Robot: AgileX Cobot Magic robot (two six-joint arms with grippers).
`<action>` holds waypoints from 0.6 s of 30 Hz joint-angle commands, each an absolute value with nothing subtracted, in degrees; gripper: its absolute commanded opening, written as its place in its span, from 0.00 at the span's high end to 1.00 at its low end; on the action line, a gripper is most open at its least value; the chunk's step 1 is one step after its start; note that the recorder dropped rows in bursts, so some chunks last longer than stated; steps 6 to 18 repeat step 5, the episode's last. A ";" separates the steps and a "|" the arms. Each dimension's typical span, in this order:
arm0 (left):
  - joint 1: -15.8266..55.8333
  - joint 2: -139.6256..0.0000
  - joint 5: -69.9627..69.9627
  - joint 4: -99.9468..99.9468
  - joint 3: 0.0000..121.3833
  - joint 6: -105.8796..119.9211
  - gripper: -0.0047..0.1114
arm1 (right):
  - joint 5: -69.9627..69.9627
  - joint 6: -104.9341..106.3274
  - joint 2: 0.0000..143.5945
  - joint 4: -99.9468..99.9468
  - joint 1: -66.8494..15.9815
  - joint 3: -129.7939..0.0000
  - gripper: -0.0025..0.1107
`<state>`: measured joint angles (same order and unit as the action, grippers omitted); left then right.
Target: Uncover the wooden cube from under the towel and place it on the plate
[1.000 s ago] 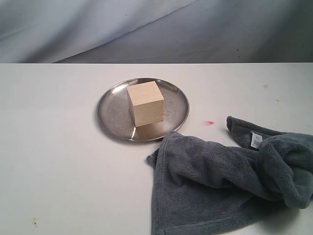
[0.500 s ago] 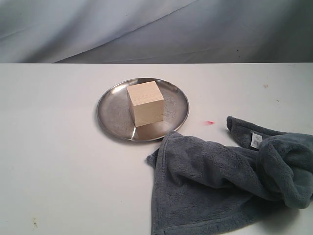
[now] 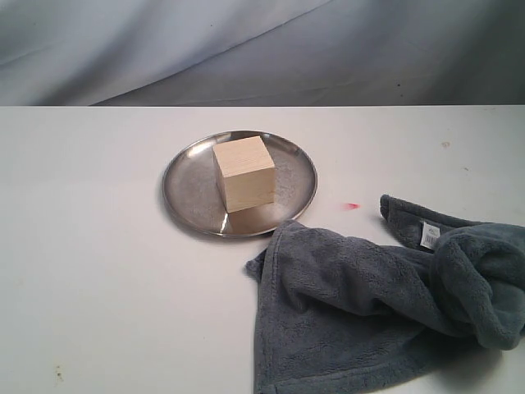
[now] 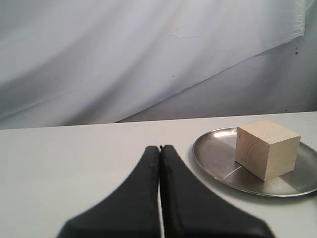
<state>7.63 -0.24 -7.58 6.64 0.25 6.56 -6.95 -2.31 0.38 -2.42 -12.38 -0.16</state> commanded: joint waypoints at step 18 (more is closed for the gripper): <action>7.91 0.00 -7.56 6.74 0.00 6.41 0.96 | -7.01 -1.84 0.00 -2.63 -11.96 0.00 0.98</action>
